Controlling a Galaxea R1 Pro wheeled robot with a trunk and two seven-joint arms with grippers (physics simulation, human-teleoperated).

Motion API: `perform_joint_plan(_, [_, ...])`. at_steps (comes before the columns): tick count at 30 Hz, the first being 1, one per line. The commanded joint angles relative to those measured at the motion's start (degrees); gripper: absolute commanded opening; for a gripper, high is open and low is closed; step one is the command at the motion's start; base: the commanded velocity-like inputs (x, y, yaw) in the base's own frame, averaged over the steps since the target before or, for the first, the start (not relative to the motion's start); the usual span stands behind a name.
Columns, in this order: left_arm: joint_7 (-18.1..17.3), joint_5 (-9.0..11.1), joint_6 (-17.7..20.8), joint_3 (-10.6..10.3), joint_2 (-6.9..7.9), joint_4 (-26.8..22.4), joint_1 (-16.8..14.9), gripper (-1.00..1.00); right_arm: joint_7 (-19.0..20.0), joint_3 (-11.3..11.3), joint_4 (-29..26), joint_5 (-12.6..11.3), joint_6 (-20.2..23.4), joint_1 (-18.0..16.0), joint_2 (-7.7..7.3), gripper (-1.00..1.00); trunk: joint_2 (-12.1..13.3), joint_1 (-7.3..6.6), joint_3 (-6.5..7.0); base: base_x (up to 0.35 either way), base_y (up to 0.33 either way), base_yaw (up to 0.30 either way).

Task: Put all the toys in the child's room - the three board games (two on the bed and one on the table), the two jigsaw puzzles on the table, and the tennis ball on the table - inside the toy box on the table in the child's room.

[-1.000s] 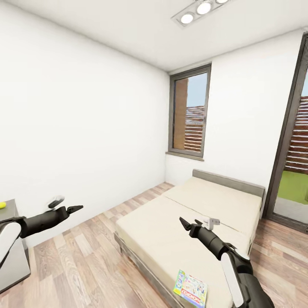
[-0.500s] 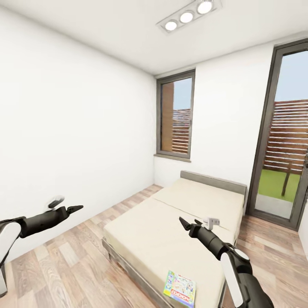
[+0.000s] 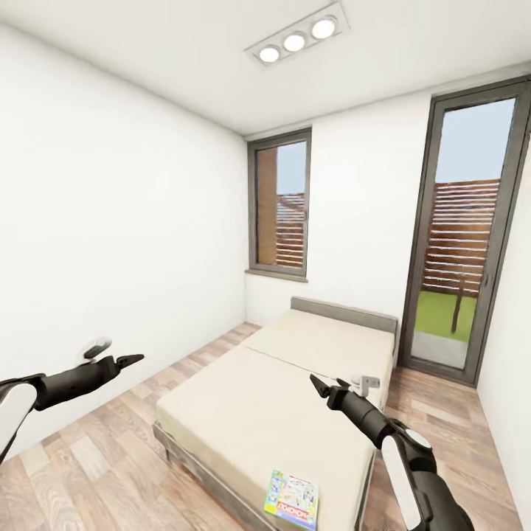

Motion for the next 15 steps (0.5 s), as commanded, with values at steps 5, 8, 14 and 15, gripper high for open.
perform_joint_plan(5, [-0.4,-0.3,0.3,0.1,0.05,0.0,0.0,1.0,0.2,-0.2,0.0,-0.6,0.5,-0.1,-0.1,1.0,0.0,0.03,0.33,0.0,0.0,-0.207])
perform_joint_plan(8, [-0.4,-0.3,0.3,0.1,0.02,0.0,0.0,1.0,0.2,-0.2,0.0,-0.6,0.5,-0.1,-0.13,1.0,0.0,0.03,0.54,0.0,0.0,-0.207])
perform_joint_plan(14, [-0.4,-0.3,0.3,0.1,0.06,0.0,0.0,1.0,0.2,-0.1,0.0,-0.6,0.5,0.0,-0.1,1.0,0.0,0.03,0.94,0.0,0.068,-0.182])
perform_joint_plan(15, [-0.4,-0.3,0.3,0.1,0.06,0.0,0.0,1.0,0.2,-0.1,0.0,-0.6,0.5,0.0,-0.12,1.0,0.0,0.03,0.98,0.0,0.174,-0.103])
